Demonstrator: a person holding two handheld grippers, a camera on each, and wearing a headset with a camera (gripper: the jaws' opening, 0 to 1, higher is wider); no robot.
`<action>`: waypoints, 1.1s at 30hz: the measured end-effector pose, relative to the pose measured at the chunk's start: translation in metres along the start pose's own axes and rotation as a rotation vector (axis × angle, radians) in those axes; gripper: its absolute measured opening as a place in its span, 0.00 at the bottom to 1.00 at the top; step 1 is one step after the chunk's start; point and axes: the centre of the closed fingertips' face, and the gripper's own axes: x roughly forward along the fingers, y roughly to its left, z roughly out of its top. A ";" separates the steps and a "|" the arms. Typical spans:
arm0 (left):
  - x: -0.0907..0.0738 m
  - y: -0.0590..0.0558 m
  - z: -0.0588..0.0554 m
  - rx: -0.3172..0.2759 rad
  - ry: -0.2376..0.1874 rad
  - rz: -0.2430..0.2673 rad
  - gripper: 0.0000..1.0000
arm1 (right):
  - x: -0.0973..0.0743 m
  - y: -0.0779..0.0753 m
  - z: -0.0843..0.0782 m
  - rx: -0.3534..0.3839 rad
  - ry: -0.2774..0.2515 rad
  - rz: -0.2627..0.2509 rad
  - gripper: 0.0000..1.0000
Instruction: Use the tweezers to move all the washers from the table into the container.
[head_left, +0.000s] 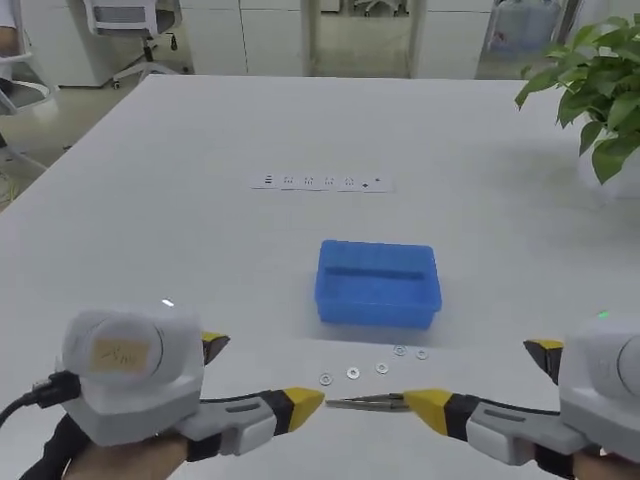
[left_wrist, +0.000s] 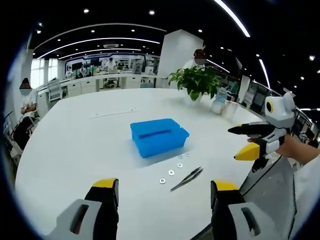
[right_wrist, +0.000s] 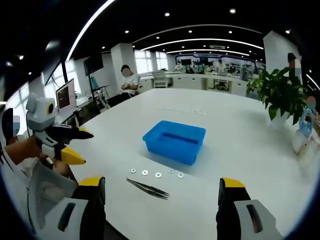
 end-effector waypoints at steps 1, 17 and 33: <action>0.003 -0.001 0.000 0.011 -0.001 -0.003 0.76 | -0.001 -0.001 0.000 0.006 -0.002 -0.001 0.93; 0.035 -0.014 -0.010 0.085 0.087 -0.117 0.50 | 0.007 -0.003 -0.012 0.006 0.035 0.002 0.87; 0.088 -0.029 -0.053 0.251 0.288 -0.259 0.18 | 0.012 0.007 -0.026 0.012 0.081 0.052 0.67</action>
